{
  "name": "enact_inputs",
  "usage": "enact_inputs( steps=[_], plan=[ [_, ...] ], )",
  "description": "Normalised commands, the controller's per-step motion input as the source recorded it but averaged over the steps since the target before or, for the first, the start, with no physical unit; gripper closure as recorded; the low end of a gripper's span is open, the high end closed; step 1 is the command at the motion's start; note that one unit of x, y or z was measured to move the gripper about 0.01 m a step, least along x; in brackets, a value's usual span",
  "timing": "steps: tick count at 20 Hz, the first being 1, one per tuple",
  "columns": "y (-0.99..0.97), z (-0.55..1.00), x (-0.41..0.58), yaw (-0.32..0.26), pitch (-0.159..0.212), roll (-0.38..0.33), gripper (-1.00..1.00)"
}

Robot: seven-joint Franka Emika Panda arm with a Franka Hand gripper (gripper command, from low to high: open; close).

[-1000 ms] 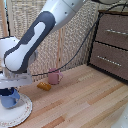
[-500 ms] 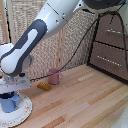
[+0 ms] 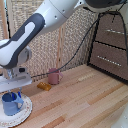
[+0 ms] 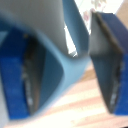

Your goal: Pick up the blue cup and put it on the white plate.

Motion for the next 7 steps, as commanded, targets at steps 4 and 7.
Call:
enact_inputs(
  steps=[4, 7],
  plan=[
    [0.00, 0.81, 0.084, -0.035, -0.084, -0.021, -1.00],
    [0.00, 0.72, 0.268, -0.006, -0.091, -0.020, -1.00]
  ],
)
